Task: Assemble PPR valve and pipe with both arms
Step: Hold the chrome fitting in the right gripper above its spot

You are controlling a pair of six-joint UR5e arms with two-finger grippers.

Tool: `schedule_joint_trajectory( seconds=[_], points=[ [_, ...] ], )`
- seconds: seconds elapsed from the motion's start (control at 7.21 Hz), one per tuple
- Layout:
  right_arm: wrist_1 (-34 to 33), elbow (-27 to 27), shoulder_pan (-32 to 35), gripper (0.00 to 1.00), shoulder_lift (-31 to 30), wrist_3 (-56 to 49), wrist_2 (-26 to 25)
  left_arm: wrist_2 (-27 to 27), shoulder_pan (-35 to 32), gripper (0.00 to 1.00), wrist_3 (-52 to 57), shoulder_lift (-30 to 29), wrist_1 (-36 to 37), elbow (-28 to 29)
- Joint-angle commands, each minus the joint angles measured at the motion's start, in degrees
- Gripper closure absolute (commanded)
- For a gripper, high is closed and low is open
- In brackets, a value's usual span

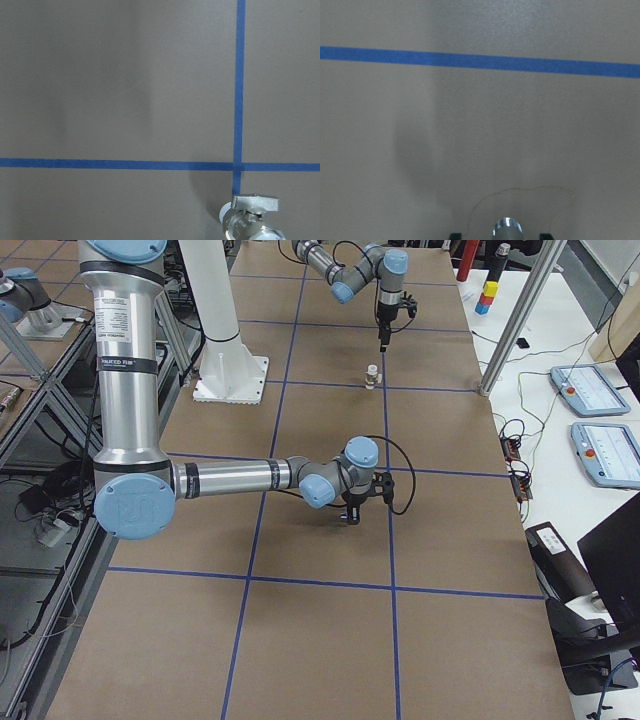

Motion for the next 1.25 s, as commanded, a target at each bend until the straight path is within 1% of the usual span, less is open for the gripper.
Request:
schedule_joint_trajectory(
  seconds=[0.0,0.56,0.69,0.83,1.11],
  points=[
    [-0.03,-0.14,0.06,0.45,0.15,0.0,-0.09,0.0,0.0,0.0,0.0,0.0,0.04,0.0],
    [-0.03,-0.23,-0.03,0.47,0.41,0.0,-0.09,0.0,0.09,0.0,0.0,0.35,-0.14,0.09],
    [-0.12,-0.31,-0.03,0.53,0.41,0.08,-0.18,0.0,0.09,0.0,0.0,0.35,-0.14,0.09],
    [-0.12,-0.31,-0.03,0.55,0.41,0.08,-0.18,0.0,0.18,0.0,-0.09,0.27,-0.14,0.09],
    [-0.21,-0.4,-0.03,0.64,0.32,0.08,-0.27,0.0,0.18,0.0,0.0,0.27,-0.14,0.09]
  ],
)
